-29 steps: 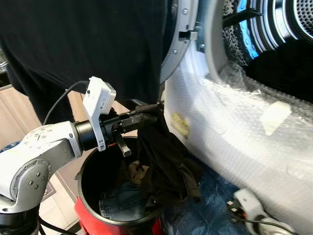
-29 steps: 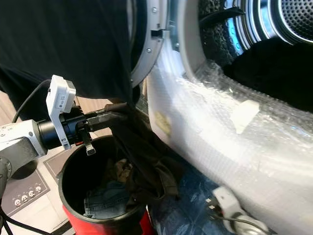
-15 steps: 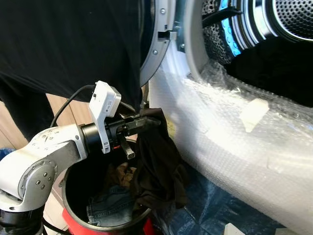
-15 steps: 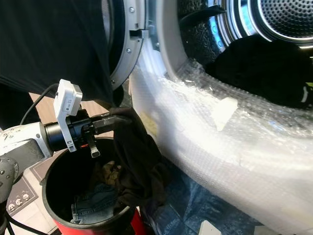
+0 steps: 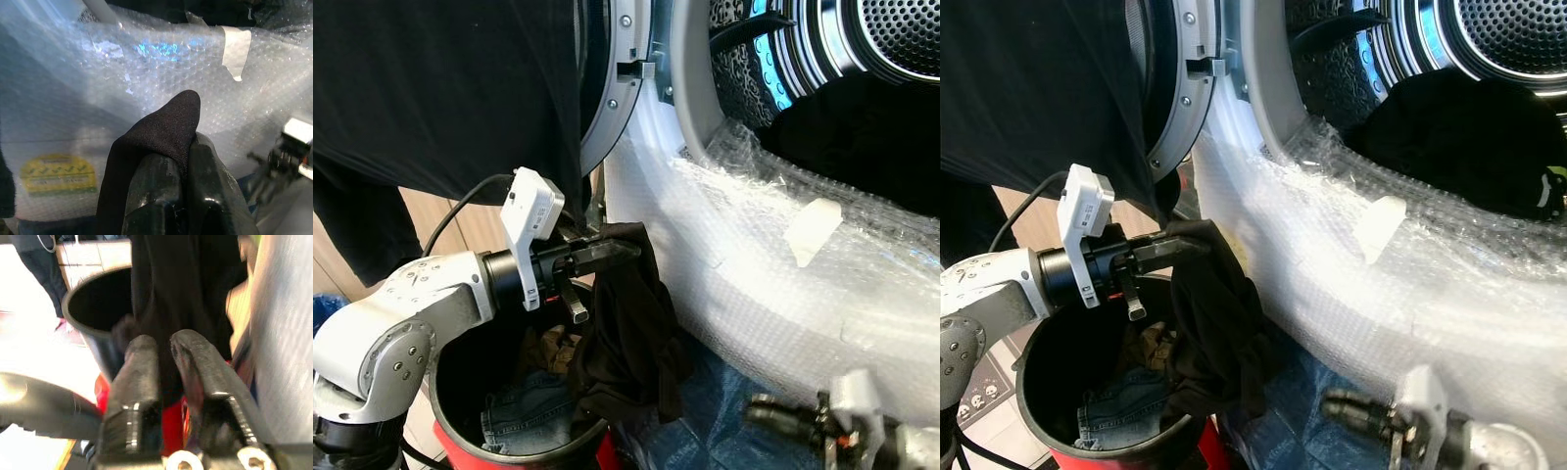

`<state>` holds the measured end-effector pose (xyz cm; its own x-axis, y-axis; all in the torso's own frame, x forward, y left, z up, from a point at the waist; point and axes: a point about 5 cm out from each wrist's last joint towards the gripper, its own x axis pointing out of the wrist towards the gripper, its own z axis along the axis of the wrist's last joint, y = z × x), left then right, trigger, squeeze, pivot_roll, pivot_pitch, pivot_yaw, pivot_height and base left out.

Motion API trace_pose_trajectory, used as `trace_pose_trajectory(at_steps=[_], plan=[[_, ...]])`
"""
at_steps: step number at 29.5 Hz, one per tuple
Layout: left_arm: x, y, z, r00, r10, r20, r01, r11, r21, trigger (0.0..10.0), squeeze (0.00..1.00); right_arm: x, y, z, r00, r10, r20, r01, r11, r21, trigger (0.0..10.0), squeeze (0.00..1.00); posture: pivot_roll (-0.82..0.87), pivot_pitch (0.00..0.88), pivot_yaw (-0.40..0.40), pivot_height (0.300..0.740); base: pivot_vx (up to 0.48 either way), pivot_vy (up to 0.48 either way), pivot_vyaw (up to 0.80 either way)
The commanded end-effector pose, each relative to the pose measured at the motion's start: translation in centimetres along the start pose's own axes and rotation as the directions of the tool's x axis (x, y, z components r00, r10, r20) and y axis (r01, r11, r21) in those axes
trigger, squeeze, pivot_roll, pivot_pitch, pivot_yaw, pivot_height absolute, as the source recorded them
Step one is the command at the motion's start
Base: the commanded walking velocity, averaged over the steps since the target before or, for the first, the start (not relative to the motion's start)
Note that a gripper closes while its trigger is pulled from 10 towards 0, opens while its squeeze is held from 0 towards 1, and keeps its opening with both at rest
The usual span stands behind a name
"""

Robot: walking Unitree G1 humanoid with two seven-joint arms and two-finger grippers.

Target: Clothes washing

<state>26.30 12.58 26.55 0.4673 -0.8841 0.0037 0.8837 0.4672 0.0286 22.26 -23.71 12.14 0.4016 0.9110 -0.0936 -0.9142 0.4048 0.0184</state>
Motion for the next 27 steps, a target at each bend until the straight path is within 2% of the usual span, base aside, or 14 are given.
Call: trace_pose_trajectory(at_steps=[1,4,12,18,21,27], plan=[[0.4,-0.2,0.4,1.0,-0.027,0.011,0.027,0.999,0.028,0.0,0.0,-0.1,0.0,1.2,1.0,0.005,0.012,-0.004,1.0,-0.027,10.0,1.0,0.19,0.001,-0.038,0.74,0.0,0.0,0.0],[1.2,-0.5,0.2,0.997,-0.078,0.009,0.078,0.997,0.024,0.0,0.0,0.8,1.0,2.0,0.998,0.062,0.0,-0.062,0.997,-0.039,10.0,1.0,0.18,0.002,-0.036,0.74,0.0,0.0,0.0],[2.3,-1.2,0.2,0.99,-0.141,0.004,0.141,0.99,0.02,0.0,0.0,1.8,1.6,2.0,0.999,0.046,-0.03,-0.047,0.998,-0.039,10.0,1.0,0.18,0.0,-0.027,0.74,0.0,0.0,0.0],[2.6,-1.1,0.1,0.989,-0.144,0.023,0.144,0.989,0.015,0.0,0.0,2.2,0.9,1.3,0.998,-0.054,-0.029,0.053,0.998,-0.02,10.0,1.0,0.18,0.0,-0.033,0.74,0.0,0.0,0.0],[3.0,-1.1,0.7,0.989,-0.144,0.038,0.143,0.989,0.027,0.0,0.0,2.7,0.5,1.3,0.996,-0.072,-0.046,0.07,0.997,-0.035,10.0,1.0,0.18,0.0,-0.033,0.74,0.0,0.0,0.0],[3.4,-1.3,1.6,0.983,-0.175,0.052,0.172,0.983,0.057,0.0,0.0,3.7,0.1,1.4,0.996,-0.084,-0.007,0.083,0.996,-0.032,10.0,1.0,0.19,0.0,-0.033,0.74,0.0,0.0,0.0]])
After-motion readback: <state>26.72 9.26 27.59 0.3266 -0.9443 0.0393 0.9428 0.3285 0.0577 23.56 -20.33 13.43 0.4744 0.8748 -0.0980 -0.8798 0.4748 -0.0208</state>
